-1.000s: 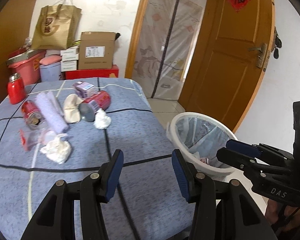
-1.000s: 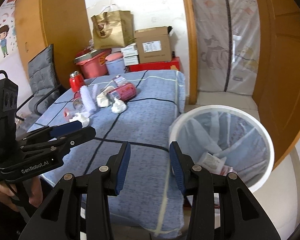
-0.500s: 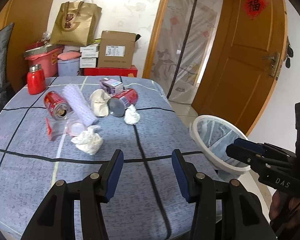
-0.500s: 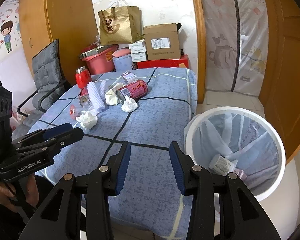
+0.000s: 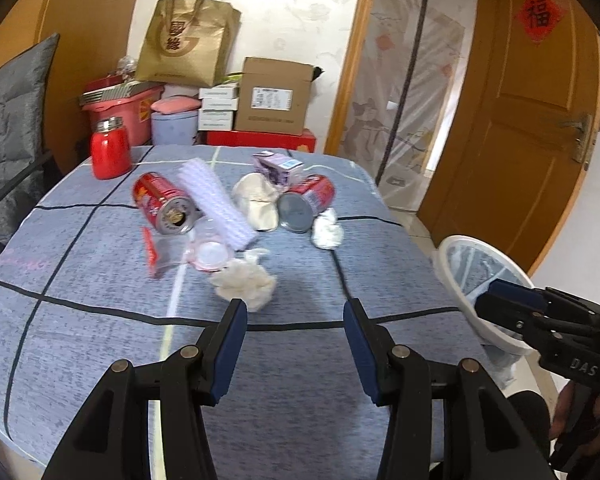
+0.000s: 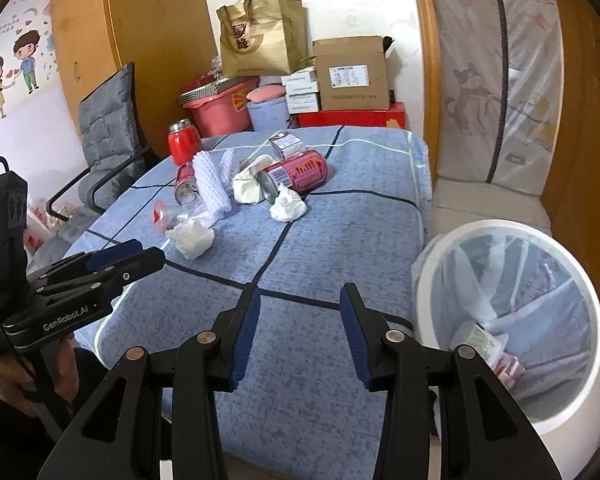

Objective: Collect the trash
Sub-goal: 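Withdraw both tools from the bin back toward the table, then grasp the red can lid with the left tool while the right tool grasps a crumpled tissue, then carry the lid and tissue over the bin and release them, then withdraw both tools from the bin toward the table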

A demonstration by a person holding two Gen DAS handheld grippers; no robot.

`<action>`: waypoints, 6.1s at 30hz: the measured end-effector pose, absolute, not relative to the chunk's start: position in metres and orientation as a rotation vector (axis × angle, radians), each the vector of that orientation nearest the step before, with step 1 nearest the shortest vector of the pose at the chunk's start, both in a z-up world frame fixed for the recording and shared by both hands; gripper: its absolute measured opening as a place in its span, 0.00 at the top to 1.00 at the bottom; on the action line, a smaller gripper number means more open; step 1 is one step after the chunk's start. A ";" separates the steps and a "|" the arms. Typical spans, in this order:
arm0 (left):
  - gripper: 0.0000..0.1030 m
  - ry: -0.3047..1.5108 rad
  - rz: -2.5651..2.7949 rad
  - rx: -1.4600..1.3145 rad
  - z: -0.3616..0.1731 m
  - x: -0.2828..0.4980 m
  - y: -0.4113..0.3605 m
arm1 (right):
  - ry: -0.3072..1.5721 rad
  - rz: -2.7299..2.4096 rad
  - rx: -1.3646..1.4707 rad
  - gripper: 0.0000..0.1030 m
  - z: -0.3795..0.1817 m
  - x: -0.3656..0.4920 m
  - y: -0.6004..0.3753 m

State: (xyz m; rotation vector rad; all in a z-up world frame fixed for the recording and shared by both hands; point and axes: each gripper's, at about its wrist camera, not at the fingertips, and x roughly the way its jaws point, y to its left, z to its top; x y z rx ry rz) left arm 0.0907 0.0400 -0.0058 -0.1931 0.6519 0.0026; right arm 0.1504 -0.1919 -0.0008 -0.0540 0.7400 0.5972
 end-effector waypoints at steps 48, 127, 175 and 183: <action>0.92 0.701 0.118 -0.355 -0.044 0.139 0.169 | 0.837 0.773 -0.148 0.50 -0.030 0.196 -0.064; 0.97 0.668 -0.417 -0.053 0.015 0.176 -0.119 | 0.771 0.330 0.108 0.74 -0.006 0.171 -0.325; 0.88 0.694 -0.436 -0.112 0.004 0.176 -0.120 | 0.737 0.241 0.098 0.57 0.000 0.165 -0.351; 0.88 0.675 -0.327 -0.136 0.008 0.155 -0.080 | 0.695 0.356 0.101 0.55 0.012 0.155 -0.322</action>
